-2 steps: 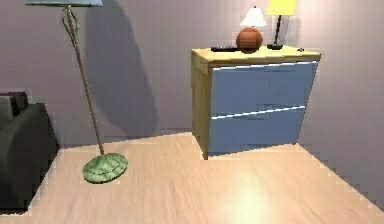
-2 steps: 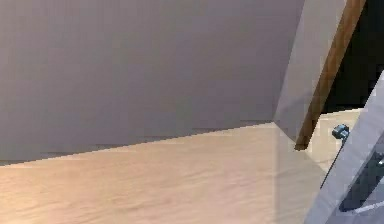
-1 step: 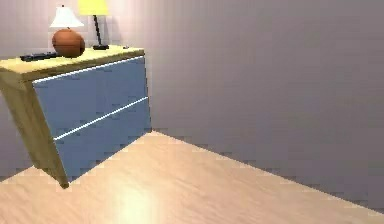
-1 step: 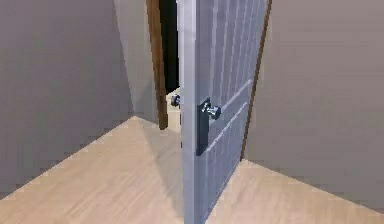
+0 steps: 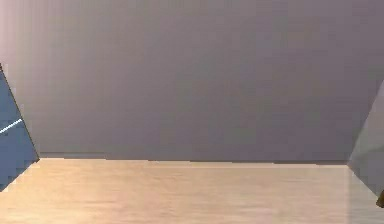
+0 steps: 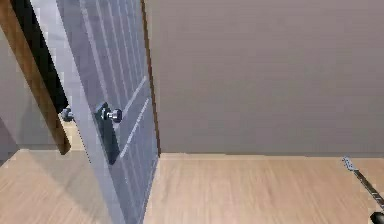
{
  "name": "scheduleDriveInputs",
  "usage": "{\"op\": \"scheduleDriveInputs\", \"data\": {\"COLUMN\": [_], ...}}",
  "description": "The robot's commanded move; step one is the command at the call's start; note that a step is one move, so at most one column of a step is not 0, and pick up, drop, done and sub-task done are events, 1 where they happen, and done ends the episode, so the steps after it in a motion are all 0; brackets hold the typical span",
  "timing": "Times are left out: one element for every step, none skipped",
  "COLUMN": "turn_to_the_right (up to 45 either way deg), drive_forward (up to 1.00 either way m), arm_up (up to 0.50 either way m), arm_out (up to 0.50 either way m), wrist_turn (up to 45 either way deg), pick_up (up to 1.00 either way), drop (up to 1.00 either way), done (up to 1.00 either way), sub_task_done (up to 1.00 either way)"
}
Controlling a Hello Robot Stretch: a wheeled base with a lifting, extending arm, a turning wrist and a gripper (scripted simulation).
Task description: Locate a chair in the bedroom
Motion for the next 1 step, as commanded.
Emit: {"op": "scheduleDriveInputs", "data": {"turn_to_the_right": [0.0], "drive_forward": [0.50], "arm_up": [0.00], "arm_out": [0.00], "wrist_turn": [0.0], "pick_up": [0.00], "drop": [0.00], "done": [0.00], "sub_task_done": [0.00]}}
